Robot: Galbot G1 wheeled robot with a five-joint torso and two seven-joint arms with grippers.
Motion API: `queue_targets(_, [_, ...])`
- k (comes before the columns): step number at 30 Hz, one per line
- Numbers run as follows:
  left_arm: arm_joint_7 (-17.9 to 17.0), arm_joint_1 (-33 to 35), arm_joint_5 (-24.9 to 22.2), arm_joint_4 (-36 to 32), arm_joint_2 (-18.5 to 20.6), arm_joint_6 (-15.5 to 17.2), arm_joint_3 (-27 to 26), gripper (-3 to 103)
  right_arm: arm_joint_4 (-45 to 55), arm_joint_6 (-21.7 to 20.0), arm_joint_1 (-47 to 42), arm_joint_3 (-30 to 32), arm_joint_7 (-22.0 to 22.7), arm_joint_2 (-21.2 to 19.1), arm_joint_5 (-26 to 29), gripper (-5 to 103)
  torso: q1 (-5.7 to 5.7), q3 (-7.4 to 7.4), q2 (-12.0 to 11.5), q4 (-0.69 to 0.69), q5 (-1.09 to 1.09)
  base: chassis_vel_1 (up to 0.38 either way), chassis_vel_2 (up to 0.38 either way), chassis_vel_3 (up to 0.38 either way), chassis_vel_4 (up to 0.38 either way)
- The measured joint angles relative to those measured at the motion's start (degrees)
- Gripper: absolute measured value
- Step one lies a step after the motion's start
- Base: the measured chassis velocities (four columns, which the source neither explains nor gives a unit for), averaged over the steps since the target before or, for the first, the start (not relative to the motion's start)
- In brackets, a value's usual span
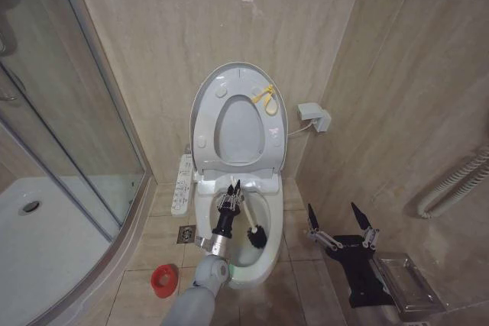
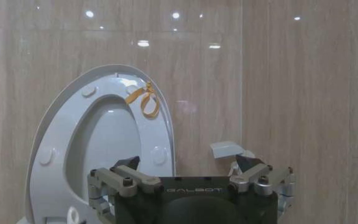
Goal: Open the toilet lid, clean the toilet bowl with a toilet brush, close the toilet lid, and flush.
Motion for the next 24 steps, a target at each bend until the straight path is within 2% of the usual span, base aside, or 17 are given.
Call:
queue_targets(1, [1.9,0.0,5.0,1.7,0.2,-1.2,-1.8,21,0.0,0.0,0.0,0.0,0.0,0.0,0.0,100,0.00,0.01,0.0,0.01,-0.01,0.000,0.000,0.000,0.000])
queue_targets(2, [1.9,0.0,5.0,1.7,0.2,-1.2,-1.8,21,0.0,0.0,0.0,0.0,0.0,0.0,0.0,100,0.00,0.01,0.0,0.01,-0.01,0.000,0.000,0.000,0.000])
queue_targets(3, [3.8,0.2,9.5,2.4,0.6,-2.3,-3.8,21,0.0,0.0,0.0,0.0,0.0,0.0,0.0,100,0.00,0.01,0.0,0.01,-0.02,0.000,0.000,0.000,0.000])
queue_targets(4, [4.9,0.5,11.8,2.5,1.3,-2.7,-4.8,21,0.0,0.0,0.0,0.0,0.0,0.0,0.0,100,0.00,0.00,0.0,0.03,0.02,0.000,0.000,0.000,0.000])
queue_targets(7, [5.8,0.8,13.6,1.7,2.1,-2.9,-5.8,21,0.0,0.0,0.0,0.0,0.0,0.0,0.0,100,0.01,0.02,0.0,0.04,-0.03,0.000,0.000,0.000,0.000])
queue_targets(8, [5.8,0.8,13.7,1.1,2.3,-3.0,-6.3,21,0.0,0.0,0.0,0.0,0.0,0.0,0.0,100,0.00,0.01,0.0,0.01,-0.03,0.000,0.000,0.000,0.000])
queue_targets(11, [5.2,1.0,11.8,-0.7,2.8,-2.6,-6.4,21,0.0,0.0,0.0,0.0,0.0,0.0,0.0,100,0.00,0.01,0.0,0.02,0.01,0.000,0.000,0.000,0.000])
queue_targets(14, [2.9,3.0,4.7,-3.7,3.0,-0.6,-4.5,21,0.0,0.0,0.0,0.0,0.0,0.0,0.0,100,0.00,0.01,0.0,0.01,0.00,0.000,0.000,0.000,0.000])
queue_targets(15, [2.9,3.0,4.7,-3.7,3.0,-0.6,-4.5,21,0.0,0.0,0.0,0.0,0.0,0.0,0.0,100,0.00,0.01,0.0,0.01,0.00,0.000,0.000,0.000,0.000])
queue_targets(17, [1.1,5.4,-1.0,-4.9,2.2,0.2,-3.0,21,0.0,0.0,0.0,0.0,0.0,0.0,0.0,100,0.00,0.01,0.0,0.03,0.00,0.000,0.000,0.000,0.000])
queue_targets(21, [0.0,7.8,-4.0,-6.1,1.3,1.4,-2.5,21,0.0,0.0,0.0,0.0,0.0,0.0,0.0,100,0.00,0.00,0.0,0.04,0.01,0.000,0.000,0.000,0.000])
queue_targets(23, [-1.6,9.8,-7.2,-8.8,2.0,3.6,-1.7,21,0.0,0.0,0.0,0.0,0.0,0.0,0.0,100,0.00,0.00,0.0,0.04,0.01,0.000,0.000,0.000,0.000])
queue_targets(24, [-1.6,9.8,-7.2,-8.8,2.0,3.6,-1.7,21,0.0,0.0,0.0,0.0,0.0,0.0,0.0,100,0.00,0.00,0.0,0.04,0.01,0.000,0.000,0.000,0.000])
